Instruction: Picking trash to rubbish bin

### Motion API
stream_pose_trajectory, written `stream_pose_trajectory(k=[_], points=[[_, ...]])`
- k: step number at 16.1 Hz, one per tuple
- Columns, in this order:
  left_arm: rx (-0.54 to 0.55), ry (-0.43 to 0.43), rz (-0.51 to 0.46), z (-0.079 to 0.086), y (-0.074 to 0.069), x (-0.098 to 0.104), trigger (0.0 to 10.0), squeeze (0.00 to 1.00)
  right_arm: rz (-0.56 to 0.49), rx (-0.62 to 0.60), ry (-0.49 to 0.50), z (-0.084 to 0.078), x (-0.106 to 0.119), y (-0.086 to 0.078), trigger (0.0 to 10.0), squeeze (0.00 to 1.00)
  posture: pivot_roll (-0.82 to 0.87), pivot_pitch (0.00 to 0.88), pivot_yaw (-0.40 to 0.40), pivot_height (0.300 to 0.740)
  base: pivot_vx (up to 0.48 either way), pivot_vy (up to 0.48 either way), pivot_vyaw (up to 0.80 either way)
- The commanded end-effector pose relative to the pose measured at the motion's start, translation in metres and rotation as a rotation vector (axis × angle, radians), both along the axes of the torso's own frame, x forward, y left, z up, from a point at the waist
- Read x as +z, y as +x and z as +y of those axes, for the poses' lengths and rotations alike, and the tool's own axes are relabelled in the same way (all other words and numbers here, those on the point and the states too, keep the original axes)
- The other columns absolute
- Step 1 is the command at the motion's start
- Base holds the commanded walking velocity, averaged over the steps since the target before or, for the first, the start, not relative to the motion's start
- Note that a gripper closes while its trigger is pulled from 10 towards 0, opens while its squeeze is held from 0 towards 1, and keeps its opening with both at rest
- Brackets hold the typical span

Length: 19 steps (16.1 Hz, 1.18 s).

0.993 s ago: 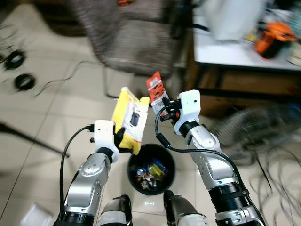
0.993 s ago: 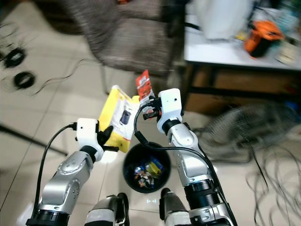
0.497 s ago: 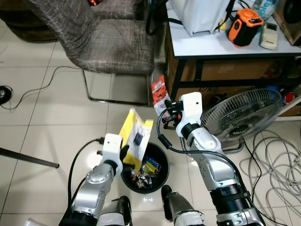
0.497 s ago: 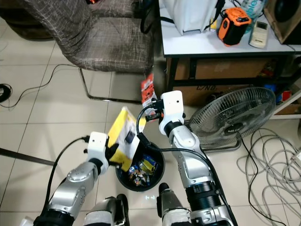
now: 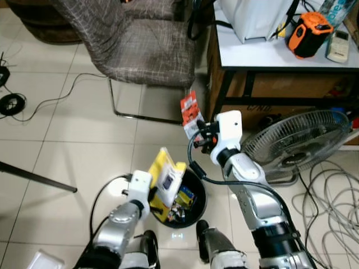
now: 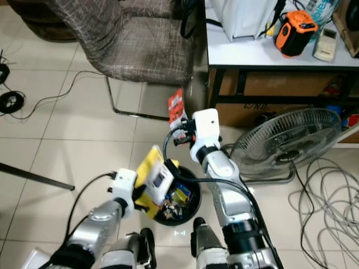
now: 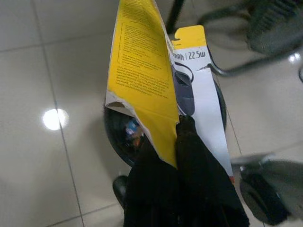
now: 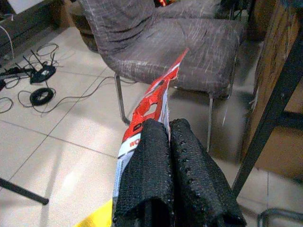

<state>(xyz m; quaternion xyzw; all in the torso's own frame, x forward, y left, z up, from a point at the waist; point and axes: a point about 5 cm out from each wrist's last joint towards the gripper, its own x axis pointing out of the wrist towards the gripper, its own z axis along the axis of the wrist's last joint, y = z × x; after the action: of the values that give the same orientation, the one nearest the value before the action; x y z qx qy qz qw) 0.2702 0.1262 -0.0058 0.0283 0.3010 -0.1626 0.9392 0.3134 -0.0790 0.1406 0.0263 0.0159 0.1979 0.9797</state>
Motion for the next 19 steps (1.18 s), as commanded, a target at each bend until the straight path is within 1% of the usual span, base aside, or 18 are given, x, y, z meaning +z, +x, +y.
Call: stream_pose_trajectory(k=[1, 2, 3, 4, 5, 8, 10, 13, 14, 15, 17, 19], points=[[-0.071, 0.008, 0.069, -0.006, -0.009, -0.012, 10.0, 0.0, 0.009, 0.005, -0.007, 0.001, -0.001, -0.004, 10.0, 0.0, -0.12, 0.344, 0.023, 0.74, 0.0, 0.0, 0.0], [-0.071, 0.008, 0.069, -0.006, -0.009, -0.012, 10.0, 0.0, 0.009, 0.005, -0.007, 0.001, -0.001, -0.004, 10.0, 0.0, -0.12, 0.344, 0.023, 0.74, 0.0, 0.0, 0.0], [-0.105, 0.02, 0.07, -0.007, -0.009, -0.014, 10.0, 0.0, 0.011, 0.006, -0.007, 0.002, -0.001, -0.004, 10.0, 0.0, -0.12, 0.35, 0.024, 0.74, 0.0, 0.0, 0.0], [-0.134, 0.032, 0.094, -0.009, -0.012, -0.019, 10.0, 0.0, 0.014, 0.006, -0.007, 0.002, -0.001, -0.005, 10.0, 0.0, -0.12, 0.354, 0.024, 0.74, 0.0, 0.0, 0.0], [-0.183, 0.034, 0.113, -0.018, -0.014, -0.023, 10.0, 0.0, 0.02, 0.007, -0.009, 0.001, -0.001, -0.005, 10.0, 0.0, -0.13, 0.36, 0.025, 0.74, 0.0, 0.0, 0.0], [-0.221, 0.022, 0.13, -0.03, -0.014, -0.025, 10.0, 0.0, 0.023, 0.006, -0.011, 0.001, 0.0, -0.006, 10.0, 0.0, -0.13, 0.361, 0.026, 0.74, 0.0, 0.0, 0.0], [-0.228, 0.02, 0.125, -0.034, -0.012, -0.025, 10.0, 0.0, 0.023, 0.007, -0.012, 0.001, 0.001, -0.006, 10.0, 0.0, -0.14, 0.36, 0.025, 0.74, 0.0, 0.0, 0.0], [-0.215, 0.015, 0.102, -0.035, -0.01, -0.024, 10.0, 0.0, 0.023, 0.008, -0.012, 0.001, 0.001, -0.008, 10.0, 0.0, -0.16, 0.359, 0.03, 0.74, 0.0, 0.0, 0.0], [-0.203, 0.013, 0.096, -0.036, -0.009, -0.023, 10.0, 0.0, 0.051, 0.042, -0.001, 0.003, -0.001, -0.012, 10.0, 0.0, -0.16, 0.358, 0.031, 0.74, 0.0, 0.0, 0.0], [-0.2, 0.016, 0.095, -0.036, -0.008, -0.023, 10.0, 0.0, 0.117, 0.084, 0.011, 0.007, -0.008, -0.017, 10.0, 0.0, -0.17, 0.359, 0.033, 0.74, 0.0, 0.0, 0.0], [-0.199, 0.019, 0.096, -0.036, -0.006, -0.023, 10.0, 0.0, 0.113, 0.098, -0.008, 0.006, -0.011, -0.022, 10.0, 0.0, -0.17, 0.363, 0.03, 0.74, 0.0, 0.0, 0.0], [-0.19, 0.009, 0.095, -0.037, -0.006, -0.023, 10.0, 0.0, 0.115, 0.082, -0.015, 0.003, -0.011, -0.021, 10.0, 0.0, -0.18, 0.365, 0.03, 0.74, 0.0, 0.0, 0.0]])
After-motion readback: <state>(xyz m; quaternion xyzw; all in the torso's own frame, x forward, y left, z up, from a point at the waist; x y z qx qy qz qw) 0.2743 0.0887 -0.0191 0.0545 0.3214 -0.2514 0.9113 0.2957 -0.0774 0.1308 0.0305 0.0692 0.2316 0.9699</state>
